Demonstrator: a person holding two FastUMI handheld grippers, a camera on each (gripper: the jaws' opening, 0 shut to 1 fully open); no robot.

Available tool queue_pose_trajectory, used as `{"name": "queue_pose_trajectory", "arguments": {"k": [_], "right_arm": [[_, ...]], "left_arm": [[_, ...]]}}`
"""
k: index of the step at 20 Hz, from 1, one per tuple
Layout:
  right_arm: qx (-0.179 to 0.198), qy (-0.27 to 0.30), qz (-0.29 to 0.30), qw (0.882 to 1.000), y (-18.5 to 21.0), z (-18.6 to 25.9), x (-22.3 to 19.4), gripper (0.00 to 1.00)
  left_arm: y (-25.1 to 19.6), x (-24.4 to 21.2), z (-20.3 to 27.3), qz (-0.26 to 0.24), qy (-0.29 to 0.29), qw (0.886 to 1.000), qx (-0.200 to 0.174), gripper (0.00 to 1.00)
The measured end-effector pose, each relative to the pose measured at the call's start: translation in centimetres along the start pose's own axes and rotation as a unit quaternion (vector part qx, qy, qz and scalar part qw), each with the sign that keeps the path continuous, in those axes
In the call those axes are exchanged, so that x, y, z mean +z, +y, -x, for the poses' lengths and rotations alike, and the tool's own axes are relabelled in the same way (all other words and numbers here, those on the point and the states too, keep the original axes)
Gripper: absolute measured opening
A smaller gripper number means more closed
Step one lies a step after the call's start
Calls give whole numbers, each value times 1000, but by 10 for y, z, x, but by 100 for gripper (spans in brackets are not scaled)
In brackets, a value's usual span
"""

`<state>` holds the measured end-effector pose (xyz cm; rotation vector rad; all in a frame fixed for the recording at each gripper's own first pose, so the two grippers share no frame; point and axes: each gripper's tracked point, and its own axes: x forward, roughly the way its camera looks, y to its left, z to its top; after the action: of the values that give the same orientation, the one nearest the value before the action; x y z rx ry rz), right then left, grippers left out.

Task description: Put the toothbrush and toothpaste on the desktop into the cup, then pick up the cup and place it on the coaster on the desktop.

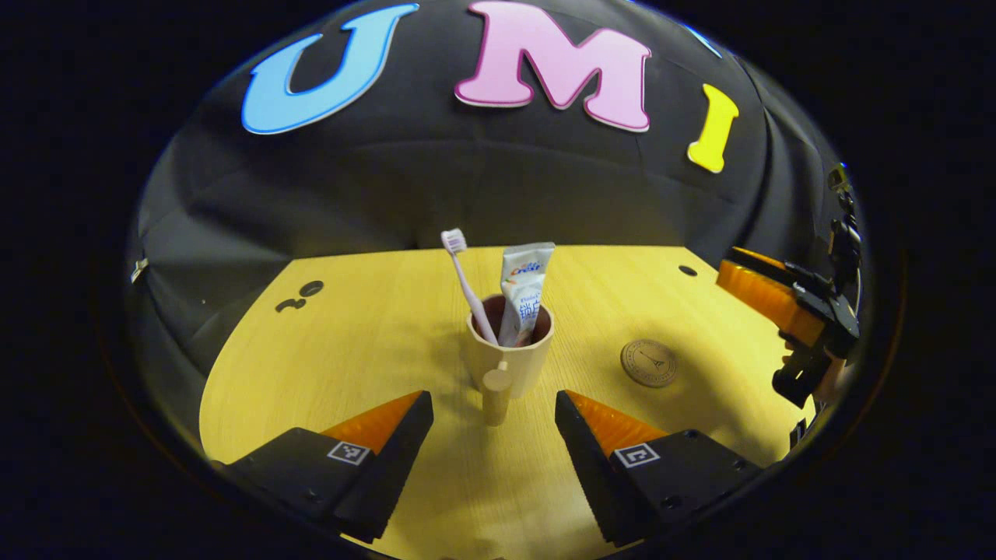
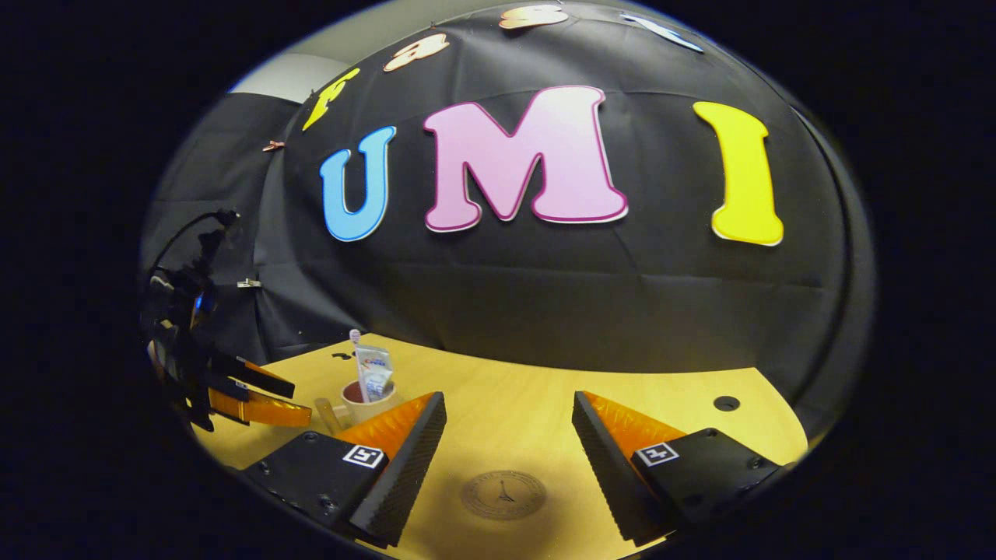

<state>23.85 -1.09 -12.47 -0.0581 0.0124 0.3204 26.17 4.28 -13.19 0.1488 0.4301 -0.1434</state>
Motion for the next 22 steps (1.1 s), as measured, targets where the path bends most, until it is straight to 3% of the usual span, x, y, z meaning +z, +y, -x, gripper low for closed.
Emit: {"name": "queue_pose_trajectory", "arguments": {"k": [7, 11, 19, 21, 22], "right_arm": [[-61, 51, -29, 996, -58, 44, -32, 100], [-109, 73, -46, 990, -101, 80, -57, 100], [-165, 101, -59, 979, -151, 125, -73, 98], [-168, 110, -60, 978, -153, 131, -76, 98], [-167, 114, -61, 977, -152, 133, -77, 99]], "left_arm": [[-2, -6, -48, -33, 117, 992, -24, 98], [6, -9, -63, -51, 170, 984, -15, 94], [-4, -16, -73, -106, 244, 963, -28, 66], [3, -14, -74, -117, 251, 961, -11, 51], [3, -16, -74, -114, 255, 960, -9, 34]]}}
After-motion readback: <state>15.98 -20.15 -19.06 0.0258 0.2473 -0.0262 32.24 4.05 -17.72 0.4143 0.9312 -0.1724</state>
